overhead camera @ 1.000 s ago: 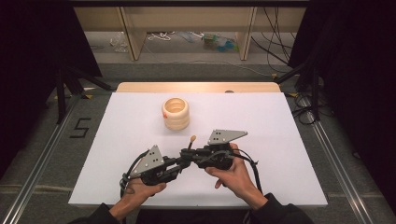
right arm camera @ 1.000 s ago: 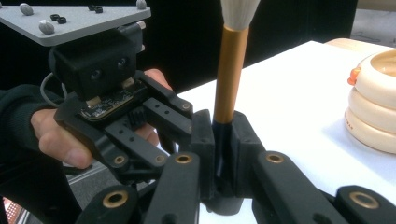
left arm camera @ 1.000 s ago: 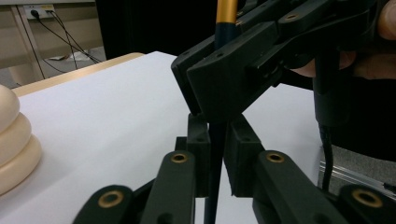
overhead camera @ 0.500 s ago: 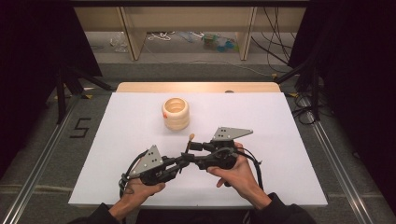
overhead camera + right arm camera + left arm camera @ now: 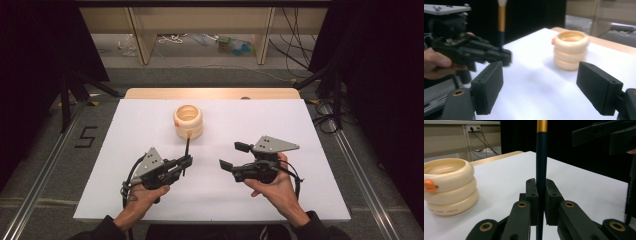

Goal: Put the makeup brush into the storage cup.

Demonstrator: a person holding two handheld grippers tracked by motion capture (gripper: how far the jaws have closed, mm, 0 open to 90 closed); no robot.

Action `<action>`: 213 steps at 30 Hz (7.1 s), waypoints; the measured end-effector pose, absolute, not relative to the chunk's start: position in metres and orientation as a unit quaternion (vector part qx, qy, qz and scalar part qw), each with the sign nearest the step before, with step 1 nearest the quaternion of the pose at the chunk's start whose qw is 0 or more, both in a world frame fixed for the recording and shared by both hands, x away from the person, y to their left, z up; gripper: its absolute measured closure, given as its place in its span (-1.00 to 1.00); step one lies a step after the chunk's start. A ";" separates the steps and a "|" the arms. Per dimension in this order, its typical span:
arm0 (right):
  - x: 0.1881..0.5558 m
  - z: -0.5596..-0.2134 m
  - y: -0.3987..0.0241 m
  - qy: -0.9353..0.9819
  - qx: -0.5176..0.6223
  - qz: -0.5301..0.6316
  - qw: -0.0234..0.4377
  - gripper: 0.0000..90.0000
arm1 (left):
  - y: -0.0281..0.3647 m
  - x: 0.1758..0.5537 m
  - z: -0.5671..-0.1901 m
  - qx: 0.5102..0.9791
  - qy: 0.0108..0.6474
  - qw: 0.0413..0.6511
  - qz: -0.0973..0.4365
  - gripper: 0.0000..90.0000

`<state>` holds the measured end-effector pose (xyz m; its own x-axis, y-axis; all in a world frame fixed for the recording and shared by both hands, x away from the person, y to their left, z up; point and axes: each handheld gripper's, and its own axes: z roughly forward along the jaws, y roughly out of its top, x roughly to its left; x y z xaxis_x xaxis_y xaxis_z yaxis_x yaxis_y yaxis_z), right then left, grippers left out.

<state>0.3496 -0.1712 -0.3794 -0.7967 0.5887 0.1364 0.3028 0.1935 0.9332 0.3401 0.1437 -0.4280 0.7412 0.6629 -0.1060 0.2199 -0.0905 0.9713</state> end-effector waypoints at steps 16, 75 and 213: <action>0.346 -0.398 -0.214 0.747 0.313 0.562 0.166 -0.63 | 0.153 0.350 -0.426 0.704 0.324 0.599 0.201 0.85; 0.323 -0.433 -0.267 0.744 0.349 0.548 0.159 -0.63 | 0.164 0.430 -0.411 0.668 0.385 0.594 0.229 0.85; 0.322 -0.435 -0.262 0.763 0.331 0.535 0.146 -0.63 | 0.126 0.528 -0.439 0.674 0.443 0.533 0.255 0.85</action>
<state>0.3222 -0.2625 -0.4346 -0.7378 0.6621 0.1315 0.3491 0.2075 0.9138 0.5282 0.1264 -0.4395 0.4779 0.8689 -0.1290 0.3257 -0.0389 0.9447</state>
